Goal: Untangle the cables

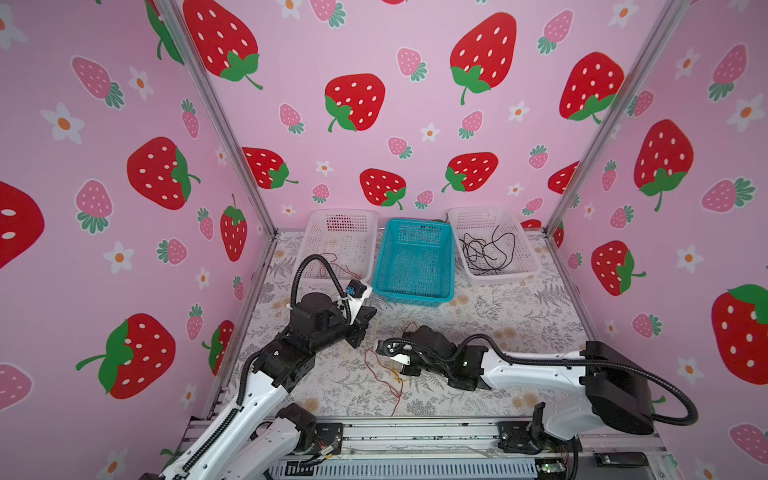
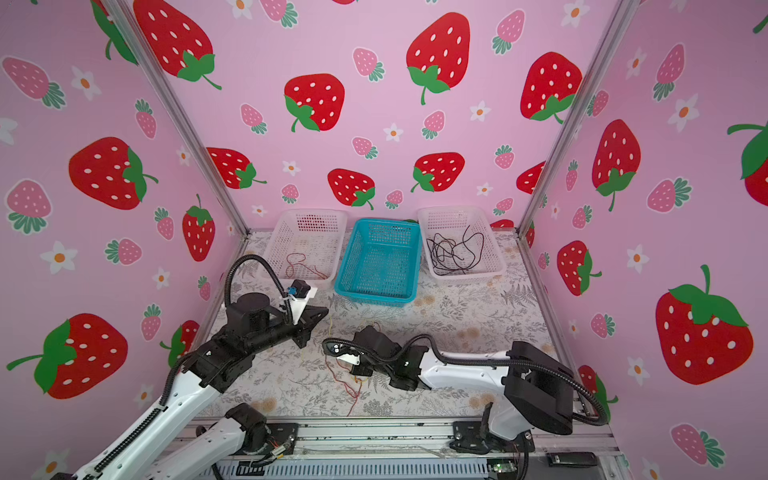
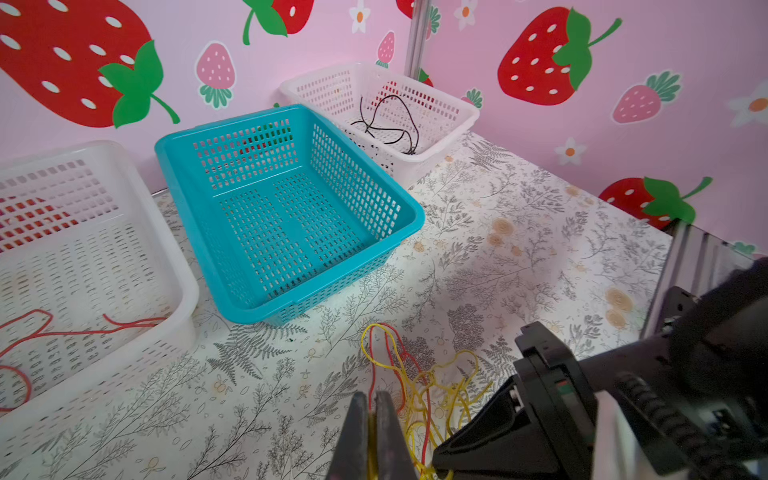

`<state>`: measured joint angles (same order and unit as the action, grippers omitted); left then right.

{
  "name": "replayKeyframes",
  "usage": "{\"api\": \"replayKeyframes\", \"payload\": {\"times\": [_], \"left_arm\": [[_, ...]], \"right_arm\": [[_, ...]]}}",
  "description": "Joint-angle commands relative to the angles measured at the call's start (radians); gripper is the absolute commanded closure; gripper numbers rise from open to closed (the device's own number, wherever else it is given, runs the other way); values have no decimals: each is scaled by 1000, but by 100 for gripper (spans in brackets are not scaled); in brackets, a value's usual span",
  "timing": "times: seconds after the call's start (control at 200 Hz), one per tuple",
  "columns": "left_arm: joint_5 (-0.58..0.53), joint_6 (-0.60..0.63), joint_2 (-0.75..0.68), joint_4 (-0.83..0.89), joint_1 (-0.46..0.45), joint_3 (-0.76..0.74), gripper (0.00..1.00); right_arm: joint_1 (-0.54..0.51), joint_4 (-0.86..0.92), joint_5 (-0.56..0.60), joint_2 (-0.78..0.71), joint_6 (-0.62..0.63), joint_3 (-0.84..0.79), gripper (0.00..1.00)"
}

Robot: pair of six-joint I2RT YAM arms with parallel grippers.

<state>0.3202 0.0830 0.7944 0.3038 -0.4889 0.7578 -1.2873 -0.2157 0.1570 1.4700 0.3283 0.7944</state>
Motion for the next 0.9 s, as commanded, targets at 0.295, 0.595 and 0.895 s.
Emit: {"api": "replayKeyframes", "payload": {"times": [0.295, 0.595, 0.895], "left_arm": [[229, 5, 58, 42, -18, 14, 100], [120, 26, -11, 45, -25, 3, 100], [-47, 0, -132, -16, 2, -22, 100]], "right_arm": [[-4, -157, -5, -64, 32, -2, 100], [-3, -272, 9, -132, 35, -79, 100], [11, -293, 115, -153, -57, -148, 100]]}}
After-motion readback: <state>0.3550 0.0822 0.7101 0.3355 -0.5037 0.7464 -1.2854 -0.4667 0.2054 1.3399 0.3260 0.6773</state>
